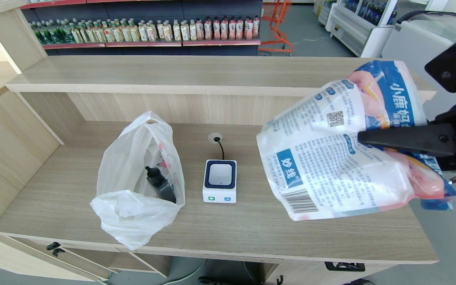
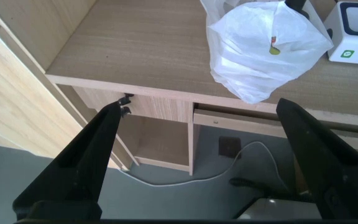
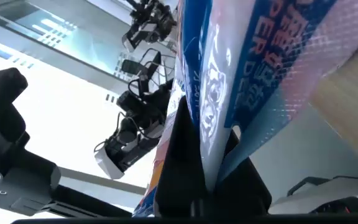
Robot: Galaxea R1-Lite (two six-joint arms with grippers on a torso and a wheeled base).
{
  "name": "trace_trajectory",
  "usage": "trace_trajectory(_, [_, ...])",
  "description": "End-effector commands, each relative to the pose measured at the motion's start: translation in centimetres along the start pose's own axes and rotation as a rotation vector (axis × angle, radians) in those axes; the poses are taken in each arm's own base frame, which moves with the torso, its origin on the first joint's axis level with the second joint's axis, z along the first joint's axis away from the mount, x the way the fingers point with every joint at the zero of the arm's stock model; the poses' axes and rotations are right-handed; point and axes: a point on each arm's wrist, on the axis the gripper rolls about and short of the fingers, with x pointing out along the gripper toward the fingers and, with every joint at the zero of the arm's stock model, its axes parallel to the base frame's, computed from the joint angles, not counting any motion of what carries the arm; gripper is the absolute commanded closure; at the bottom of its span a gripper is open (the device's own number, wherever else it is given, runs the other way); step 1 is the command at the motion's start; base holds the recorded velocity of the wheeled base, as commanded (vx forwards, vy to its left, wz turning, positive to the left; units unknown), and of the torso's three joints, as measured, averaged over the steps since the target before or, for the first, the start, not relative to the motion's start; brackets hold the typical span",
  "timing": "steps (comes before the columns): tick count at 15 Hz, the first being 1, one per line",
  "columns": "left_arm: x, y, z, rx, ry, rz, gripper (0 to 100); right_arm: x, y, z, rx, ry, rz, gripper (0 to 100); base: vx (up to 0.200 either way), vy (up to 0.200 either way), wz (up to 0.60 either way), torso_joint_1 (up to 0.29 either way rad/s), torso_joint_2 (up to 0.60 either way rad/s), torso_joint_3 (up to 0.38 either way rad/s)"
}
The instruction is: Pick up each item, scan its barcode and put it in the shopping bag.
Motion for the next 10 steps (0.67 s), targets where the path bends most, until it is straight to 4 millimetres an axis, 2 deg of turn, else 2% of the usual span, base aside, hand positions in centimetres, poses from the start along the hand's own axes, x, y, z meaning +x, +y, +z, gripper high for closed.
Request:
trace_trajectory(1, [0.00, 0.00, 0.00, 0.000, 0.000, 0.000, 0, 0.61, 0.21, -0.05, 0.000, 0.017, 0.028, 100, 0.000, 0.000, 0.00, 0.000, 0.00, 0.000])
trace_trajectory(10, [0.00, 0.00, 0.00, 0.000, 0.000, 0.000, 0, 1.24, 0.85, -0.64, 0.153, 0.048, 0.058, 100, 0.000, 0.000, 0.00, 0.000, 0.00, 0.000])
